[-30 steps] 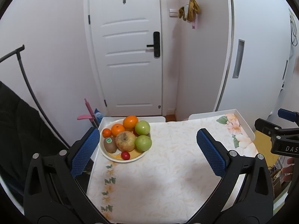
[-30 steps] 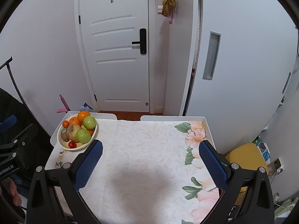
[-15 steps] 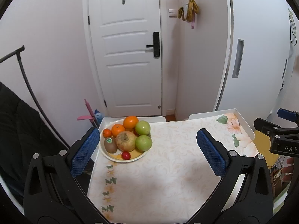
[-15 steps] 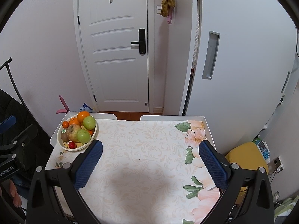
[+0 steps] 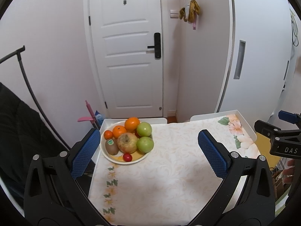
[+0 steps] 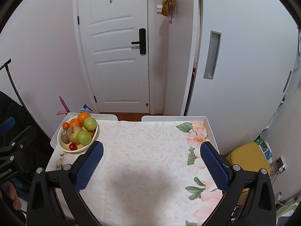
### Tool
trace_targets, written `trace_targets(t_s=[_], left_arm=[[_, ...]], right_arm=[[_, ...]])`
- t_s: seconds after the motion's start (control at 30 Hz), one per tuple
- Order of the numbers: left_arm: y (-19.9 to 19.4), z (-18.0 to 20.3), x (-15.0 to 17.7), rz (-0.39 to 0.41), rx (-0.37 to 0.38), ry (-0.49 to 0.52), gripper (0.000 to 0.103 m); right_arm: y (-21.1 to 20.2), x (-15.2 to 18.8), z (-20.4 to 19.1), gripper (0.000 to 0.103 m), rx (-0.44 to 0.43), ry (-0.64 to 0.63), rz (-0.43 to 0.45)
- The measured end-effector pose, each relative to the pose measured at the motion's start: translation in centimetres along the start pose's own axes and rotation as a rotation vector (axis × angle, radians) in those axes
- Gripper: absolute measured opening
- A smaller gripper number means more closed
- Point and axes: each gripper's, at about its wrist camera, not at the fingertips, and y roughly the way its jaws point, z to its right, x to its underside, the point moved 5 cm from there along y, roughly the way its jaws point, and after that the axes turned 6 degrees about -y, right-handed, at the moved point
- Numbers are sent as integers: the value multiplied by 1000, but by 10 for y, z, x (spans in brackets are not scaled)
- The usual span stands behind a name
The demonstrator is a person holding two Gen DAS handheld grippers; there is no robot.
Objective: Organize fruits
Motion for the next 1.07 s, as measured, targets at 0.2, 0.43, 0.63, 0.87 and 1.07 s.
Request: trace_targets(t_s=[0.2, 0.43, 0.63, 0.87, 1.07], left_arm=[[1, 0, 0, -2, -2, 1, 103], [0, 2, 0, 1, 0, 1, 103], [-1, 0, 0, 7, 3, 9, 103], [-2, -3, 0, 9, 15, 9, 103], [-2, -4, 0, 18, 10, 13, 103]], right_arm=[[0, 0, -2, 103, 4, 5, 0], [1, 0, -1, 103, 2, 5, 0], [0, 1, -4, 103, 6, 9, 3], [0, 1, -4, 103, 7, 10, 3], [0, 1, -3, 103, 7, 9, 3]])
